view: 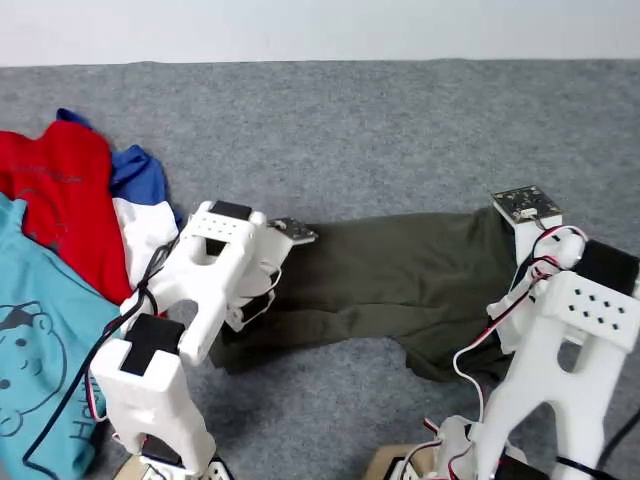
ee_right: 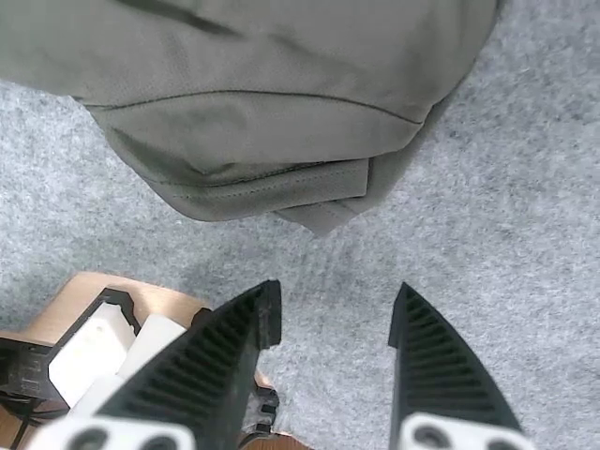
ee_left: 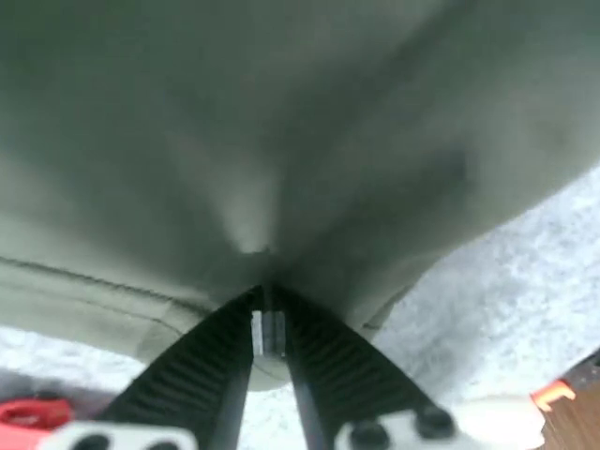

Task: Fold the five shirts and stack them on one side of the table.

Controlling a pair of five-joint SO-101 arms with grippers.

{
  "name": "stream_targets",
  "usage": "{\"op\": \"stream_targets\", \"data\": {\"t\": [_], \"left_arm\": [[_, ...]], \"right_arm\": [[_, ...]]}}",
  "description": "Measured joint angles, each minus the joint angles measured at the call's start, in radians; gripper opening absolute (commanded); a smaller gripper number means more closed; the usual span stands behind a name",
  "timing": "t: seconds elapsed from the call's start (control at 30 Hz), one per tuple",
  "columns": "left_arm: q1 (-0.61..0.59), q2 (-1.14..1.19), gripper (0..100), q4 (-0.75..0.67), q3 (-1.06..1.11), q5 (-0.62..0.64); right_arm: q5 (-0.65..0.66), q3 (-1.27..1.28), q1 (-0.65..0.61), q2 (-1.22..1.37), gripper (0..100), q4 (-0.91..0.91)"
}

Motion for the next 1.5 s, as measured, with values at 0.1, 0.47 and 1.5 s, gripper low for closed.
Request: {"op": "stream_targets", "data": {"t": [0.1, 0.47, 1.5], "left_arm": [[0.000, 0.006, 0, 0.012, 0.011, -0.014], [0.057, -0.158, 0, 0.163, 0.018, -0.081], [0.020, 0.040, 0, -0.241, -0.229, 0.206]], "right_arm": [[0.000, 0.000, 0.000, 0.000, 20.1, 0.000], [0.000, 0.000, 0.000, 0.000, 20.1, 0.000], [-0.196, -0.135, -0.279, 0.611, 1.0, -0.634]]}}
